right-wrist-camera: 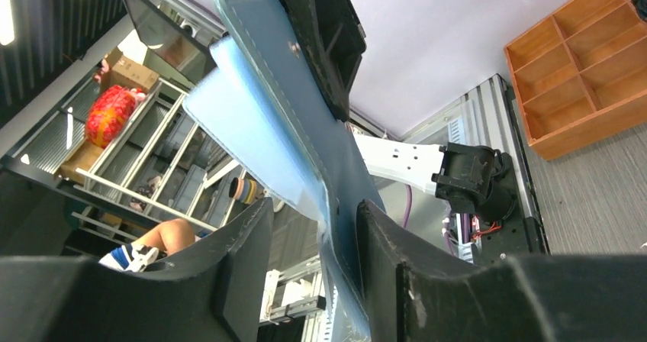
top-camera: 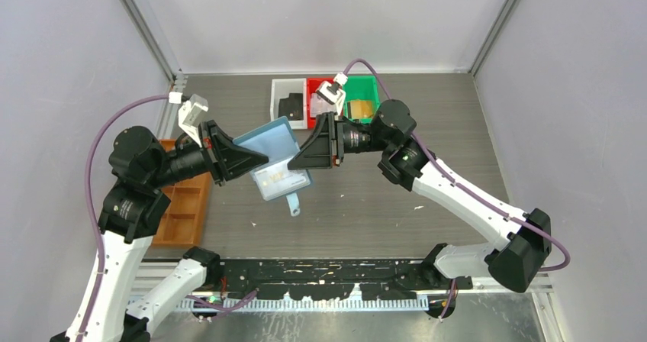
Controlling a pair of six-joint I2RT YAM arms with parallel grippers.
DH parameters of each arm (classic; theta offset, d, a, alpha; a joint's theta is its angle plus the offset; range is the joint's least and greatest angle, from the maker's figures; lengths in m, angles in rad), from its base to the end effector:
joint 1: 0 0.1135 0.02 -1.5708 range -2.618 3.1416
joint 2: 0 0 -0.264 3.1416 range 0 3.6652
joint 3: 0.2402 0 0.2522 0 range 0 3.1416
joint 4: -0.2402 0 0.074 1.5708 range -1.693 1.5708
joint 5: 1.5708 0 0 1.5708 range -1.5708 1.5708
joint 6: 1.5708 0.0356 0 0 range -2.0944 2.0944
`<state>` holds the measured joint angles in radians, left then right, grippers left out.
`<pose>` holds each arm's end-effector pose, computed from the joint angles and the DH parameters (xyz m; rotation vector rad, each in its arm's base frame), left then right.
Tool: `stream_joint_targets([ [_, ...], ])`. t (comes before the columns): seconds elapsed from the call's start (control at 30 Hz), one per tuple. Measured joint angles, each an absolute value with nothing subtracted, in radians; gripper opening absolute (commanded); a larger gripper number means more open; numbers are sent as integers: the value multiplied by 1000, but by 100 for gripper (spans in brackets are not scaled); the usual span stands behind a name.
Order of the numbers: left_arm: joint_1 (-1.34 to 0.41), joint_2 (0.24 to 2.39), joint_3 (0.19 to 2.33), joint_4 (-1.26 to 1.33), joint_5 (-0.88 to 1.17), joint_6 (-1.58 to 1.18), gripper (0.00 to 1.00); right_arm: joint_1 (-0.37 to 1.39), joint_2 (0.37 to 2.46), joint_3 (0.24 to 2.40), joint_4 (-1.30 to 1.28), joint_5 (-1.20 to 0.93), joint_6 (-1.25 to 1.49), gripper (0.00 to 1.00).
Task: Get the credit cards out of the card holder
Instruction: Open the card holder at the center of the board.
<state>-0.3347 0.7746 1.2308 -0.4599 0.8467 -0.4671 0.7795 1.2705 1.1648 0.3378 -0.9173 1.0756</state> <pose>0.1068 -0.0654 0.4596 0.6019 1.6199 -1.2670 0.1828 0.2204 0.4215 -0.7298 1.6796 2.0313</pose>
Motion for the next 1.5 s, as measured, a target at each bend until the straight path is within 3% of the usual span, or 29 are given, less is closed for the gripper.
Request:
stream_joint_targets([
  [0.23,-335,774,1232,-425,840,-521,0,784,1211,992,446,-878,1059,61],
  [0.47,-334,775,1245,-410,868,-553,0,784,1063,817,490,-777,962,62],
  [0.97,-335,788,1248,-392,875,-630,0,802,1009,798,545,-621,883,64],
  [1.37,-334,790,1241,-394,906,-643,0,862,1156,899,631,-627,897,64],
  [1.4,-335,790,1239,-396,911,-643,3,862,1167,904,656,-630,910,63],
  [1.43,-335,790,1238,-402,916,-641,12,862,1177,908,679,-630,923,60],
  [1.5,-335,791,1237,-413,919,-626,58,862,1192,910,712,-629,952,46],
])
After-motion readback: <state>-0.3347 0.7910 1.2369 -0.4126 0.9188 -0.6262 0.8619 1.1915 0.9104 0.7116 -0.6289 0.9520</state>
